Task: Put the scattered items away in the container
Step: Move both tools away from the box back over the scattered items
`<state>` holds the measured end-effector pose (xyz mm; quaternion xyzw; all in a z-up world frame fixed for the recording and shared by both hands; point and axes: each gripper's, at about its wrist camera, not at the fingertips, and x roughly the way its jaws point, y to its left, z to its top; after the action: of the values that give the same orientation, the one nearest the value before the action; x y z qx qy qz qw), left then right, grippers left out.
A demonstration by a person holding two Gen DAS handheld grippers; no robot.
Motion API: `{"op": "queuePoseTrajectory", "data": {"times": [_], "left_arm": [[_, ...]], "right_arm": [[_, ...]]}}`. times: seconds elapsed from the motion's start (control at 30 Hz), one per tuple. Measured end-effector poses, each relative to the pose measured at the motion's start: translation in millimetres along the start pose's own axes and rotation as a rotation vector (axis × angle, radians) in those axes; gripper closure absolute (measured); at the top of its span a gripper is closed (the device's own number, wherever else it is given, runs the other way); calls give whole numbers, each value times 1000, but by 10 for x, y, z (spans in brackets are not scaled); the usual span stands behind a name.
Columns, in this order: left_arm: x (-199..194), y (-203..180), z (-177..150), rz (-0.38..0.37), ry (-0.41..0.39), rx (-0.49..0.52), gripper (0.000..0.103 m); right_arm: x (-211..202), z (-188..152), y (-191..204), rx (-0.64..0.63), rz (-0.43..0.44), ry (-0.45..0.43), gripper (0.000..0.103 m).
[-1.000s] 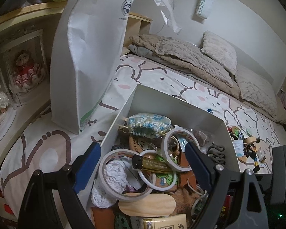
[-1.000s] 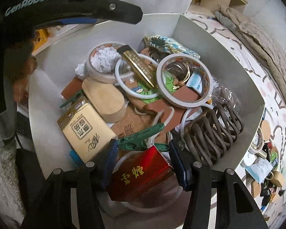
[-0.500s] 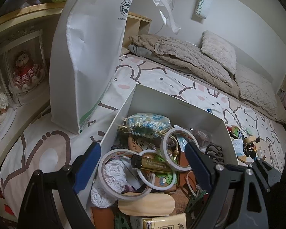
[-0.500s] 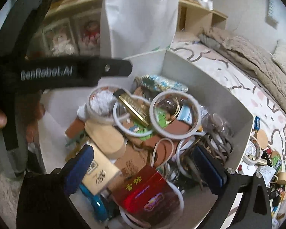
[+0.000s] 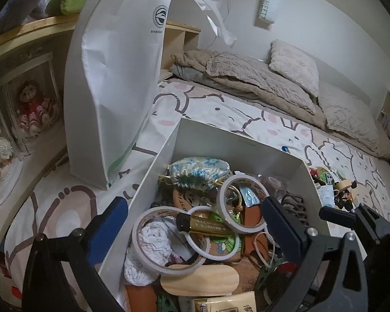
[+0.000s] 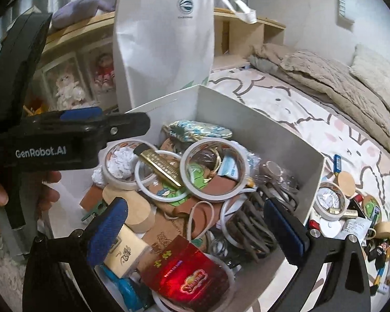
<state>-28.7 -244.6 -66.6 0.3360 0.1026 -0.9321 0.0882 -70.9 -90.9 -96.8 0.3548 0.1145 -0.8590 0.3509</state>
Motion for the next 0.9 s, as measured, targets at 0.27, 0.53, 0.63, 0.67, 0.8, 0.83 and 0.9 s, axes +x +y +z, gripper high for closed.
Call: {"op": "queuePoseTrajectory", "data": {"times": [0.27,0.53,0.63,0.67,0.8,0.83,0.9], "left_arm": [[-6,-35,8,1,-4,13,0],[-23,-67,37,1,-23,8,0],[-70,-107,49,-1,-46,4,0],[-84,-126,51,-5,-53,5,0],[-131,-229,55,-9,-81,26,0],[-131,-258,56,-8,-85,35,0],[-114,-308,57,-5,-85,48,0]], "right_arm": [[-138,-14,-201,56,-32,-48,0],[-389,-43,-436,110,-96,-117,0],[-530,-87,-542,122,-131,-144,0],[-577,-101,-576,127,-141,-153,0],[-808,-180,-774,154,-180,-188,0],[-857,-195,-816,160,-189,-194,0],[-978,-252,-927,171,-216,-210,0]]}}
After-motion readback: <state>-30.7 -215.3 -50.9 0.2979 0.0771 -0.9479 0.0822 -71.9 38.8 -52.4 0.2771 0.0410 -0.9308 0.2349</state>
